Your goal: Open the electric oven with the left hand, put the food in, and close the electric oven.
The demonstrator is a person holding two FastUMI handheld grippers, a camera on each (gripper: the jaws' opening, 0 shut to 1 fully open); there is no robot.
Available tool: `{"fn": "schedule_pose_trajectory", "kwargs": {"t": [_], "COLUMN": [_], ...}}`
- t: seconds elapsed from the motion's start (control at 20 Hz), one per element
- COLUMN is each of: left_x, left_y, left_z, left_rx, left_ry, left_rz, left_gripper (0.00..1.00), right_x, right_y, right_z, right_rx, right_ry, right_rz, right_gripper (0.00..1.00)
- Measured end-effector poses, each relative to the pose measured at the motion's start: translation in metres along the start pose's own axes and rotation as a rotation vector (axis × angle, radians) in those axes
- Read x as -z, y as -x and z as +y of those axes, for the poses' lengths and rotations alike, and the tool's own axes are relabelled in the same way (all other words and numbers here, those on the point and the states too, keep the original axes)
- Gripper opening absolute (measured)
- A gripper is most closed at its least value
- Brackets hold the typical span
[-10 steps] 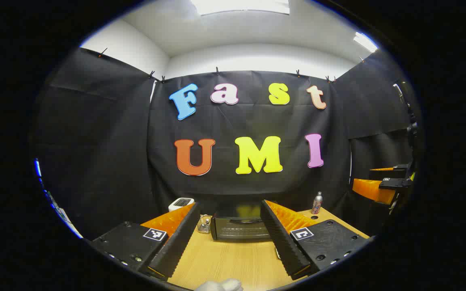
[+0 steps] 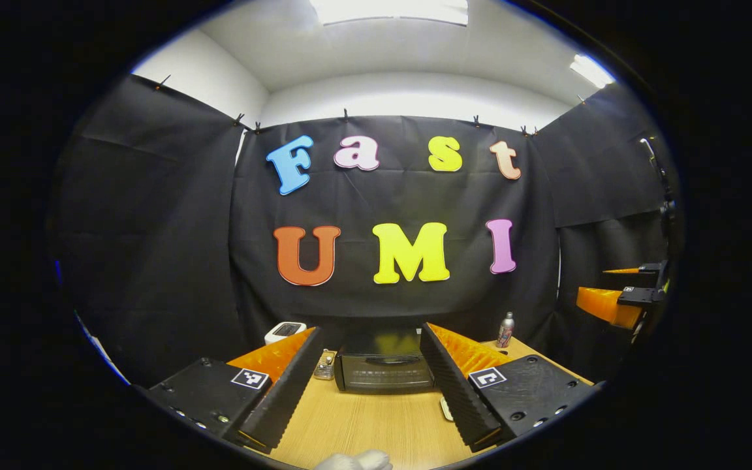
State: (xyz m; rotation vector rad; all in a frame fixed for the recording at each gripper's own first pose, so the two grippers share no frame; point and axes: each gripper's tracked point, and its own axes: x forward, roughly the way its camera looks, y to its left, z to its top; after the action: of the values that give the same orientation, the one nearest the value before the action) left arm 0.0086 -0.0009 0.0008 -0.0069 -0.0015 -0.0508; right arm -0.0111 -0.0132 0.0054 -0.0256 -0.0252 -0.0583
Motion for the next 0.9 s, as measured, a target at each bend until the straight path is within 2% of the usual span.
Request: {"fn": "schedule_pose_trajectory", "kwargs": {"t": [0.4,0.6,0.9], "left_x": [0.014,0.035,0.086], "left_y": [-0.028,-0.074,-0.167], "left_z": [-0.007,-0.019,-0.049], "left_rx": [0.046,0.073,0.125], "left_ry": [-0.008,-0.011,0.001], "left_rz": [0.008,0.012,0.055], "left_gripper": [0.95,0.95,0.95], "right_x": [0.009,0.003,-0.009], "right_y": [0.002,0.004,0.009], "right_z": [-0.001,-0.011,-0.035], "right_rx": [0.026,0.053,0.124], "right_ry": [-0.017,-0.009,0.001], "right_rz": [0.025,0.026,0.021], "right_gripper": [1.00,1.00,1.00]}}
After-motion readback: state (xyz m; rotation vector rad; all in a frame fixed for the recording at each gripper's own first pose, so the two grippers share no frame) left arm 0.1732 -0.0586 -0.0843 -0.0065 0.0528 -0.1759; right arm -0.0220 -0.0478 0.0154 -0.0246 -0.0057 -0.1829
